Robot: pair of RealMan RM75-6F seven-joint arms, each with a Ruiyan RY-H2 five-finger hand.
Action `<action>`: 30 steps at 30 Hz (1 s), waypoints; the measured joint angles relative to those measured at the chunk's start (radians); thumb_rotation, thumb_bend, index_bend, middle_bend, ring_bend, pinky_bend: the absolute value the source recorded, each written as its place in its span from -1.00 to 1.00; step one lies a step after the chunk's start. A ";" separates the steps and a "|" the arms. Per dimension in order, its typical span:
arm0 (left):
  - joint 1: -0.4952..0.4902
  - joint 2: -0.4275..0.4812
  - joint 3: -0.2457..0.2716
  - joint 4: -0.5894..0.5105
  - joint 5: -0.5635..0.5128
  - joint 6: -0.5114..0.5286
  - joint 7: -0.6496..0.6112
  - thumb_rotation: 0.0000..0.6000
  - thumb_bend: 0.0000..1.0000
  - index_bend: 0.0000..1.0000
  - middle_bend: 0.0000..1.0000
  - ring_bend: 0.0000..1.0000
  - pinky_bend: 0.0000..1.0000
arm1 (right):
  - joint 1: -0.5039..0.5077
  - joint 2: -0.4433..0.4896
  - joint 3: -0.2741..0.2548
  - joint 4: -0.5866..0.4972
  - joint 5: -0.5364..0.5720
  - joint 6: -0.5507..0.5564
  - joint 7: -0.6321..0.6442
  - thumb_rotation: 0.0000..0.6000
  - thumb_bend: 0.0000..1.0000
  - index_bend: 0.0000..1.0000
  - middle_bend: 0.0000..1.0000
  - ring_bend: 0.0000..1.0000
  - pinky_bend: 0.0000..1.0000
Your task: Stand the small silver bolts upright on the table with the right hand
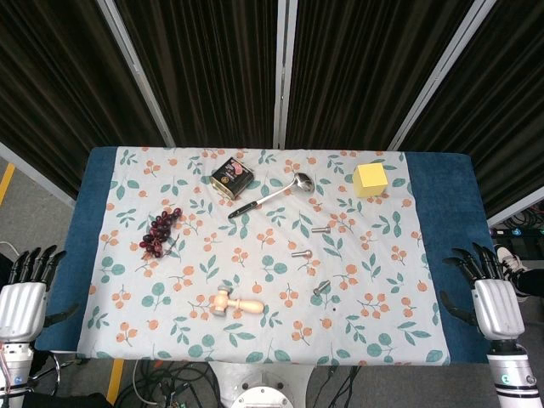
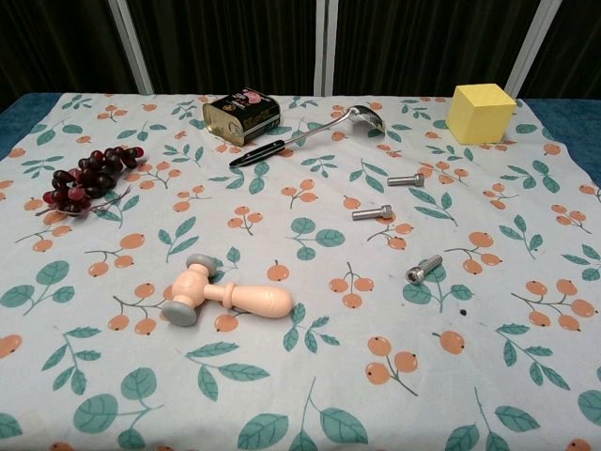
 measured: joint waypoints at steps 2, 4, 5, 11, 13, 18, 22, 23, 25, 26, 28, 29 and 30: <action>0.000 0.001 -0.001 -0.003 -0.001 0.000 0.003 1.00 -1.00 -0.74 -0.86 -1.00 -1.00 | 0.001 0.000 0.002 0.000 -0.001 -0.005 0.002 1.00 -0.55 -0.46 -0.64 -1.00 -1.00; 0.000 0.002 -0.001 -0.007 -0.001 0.000 0.007 1.00 -1.00 -0.74 -0.86 -1.00 -1.00 | 0.002 0.000 0.002 0.000 -0.006 -0.011 0.004 1.00 -0.55 -0.46 -0.64 -1.00 -1.00; -0.001 0.003 -0.001 -0.008 0.000 0.001 0.008 1.00 -1.00 -0.74 -0.86 -1.00 -1.00 | 0.003 0.001 0.002 -0.001 -0.010 -0.013 0.003 1.00 -0.55 -0.46 -0.64 -1.00 -1.00; -0.001 0.002 0.001 -0.015 0.001 0.000 0.015 1.00 -1.00 -0.74 -0.86 -1.00 -1.00 | 0.015 0.004 0.003 -0.016 -0.032 -0.033 -0.012 1.00 -0.55 -0.46 -0.64 -1.00 -1.00; -0.003 0.003 0.000 -0.017 0.001 -0.002 0.018 1.00 -1.00 -0.74 -0.86 -1.00 -1.00 | 0.029 0.003 0.006 -0.026 -0.038 -0.053 -0.024 1.00 -0.55 -0.46 -0.64 -1.00 -1.00; -0.007 0.006 -0.001 -0.022 0.008 -0.002 0.025 1.00 -1.00 -0.74 -0.86 -1.00 -1.00 | 0.096 -0.002 0.030 -0.054 -0.024 -0.155 -0.081 1.00 -0.54 -0.46 -0.64 -1.00 -1.00; -0.008 0.008 -0.001 -0.030 0.010 -0.001 0.030 1.00 -1.00 -0.74 -0.86 -1.00 -1.00 | 0.204 -0.035 0.082 -0.062 0.034 -0.304 -0.157 1.00 -0.53 -0.46 -0.64 -1.00 -1.00; -0.008 0.009 -0.001 -0.031 0.008 -0.001 0.031 1.00 -1.00 -0.74 -0.86 -1.00 -1.00 | 0.231 -0.048 0.095 -0.060 0.053 -0.340 -0.179 1.00 -0.53 -0.47 -0.64 -1.00 -1.00; -0.006 0.010 -0.002 -0.033 0.004 -0.001 0.031 1.00 -1.00 -0.74 -0.86 -1.00 -1.00 | 0.297 -0.087 0.123 -0.048 0.107 -0.425 -0.241 1.00 -0.53 -0.47 -0.65 -1.00 -1.00; -0.006 0.010 -0.002 -0.034 0.002 -0.001 0.031 1.00 -1.00 -0.74 -0.86 -1.00 -1.00 | 0.325 -0.108 0.133 -0.040 0.130 -0.456 -0.271 1.00 -0.53 -0.46 -0.65 -1.00 -1.00; -0.005 0.010 -0.002 -0.035 -0.004 -0.004 0.029 1.00 -1.00 -0.74 -0.86 -1.00 -1.00 | 0.387 -0.164 0.152 -0.016 0.184 -0.519 -0.345 1.00 -0.53 -0.43 -0.66 -1.00 -1.00; -0.005 0.010 -0.002 -0.034 -0.006 -0.005 0.028 1.00 -1.00 -0.74 -0.86 -1.00 -1.00 | 0.412 -0.191 0.159 -0.002 0.207 -0.542 -0.376 1.00 -0.53 -0.40 -0.66 -1.00 -1.00; -0.005 0.009 -0.002 -0.033 -0.007 -0.007 0.026 1.00 -1.00 -0.74 -0.86 -1.00 -1.00 | 0.435 -0.219 0.165 0.014 0.228 -0.562 -0.403 1.00 -0.53 -0.38 -0.66 -1.00 -1.00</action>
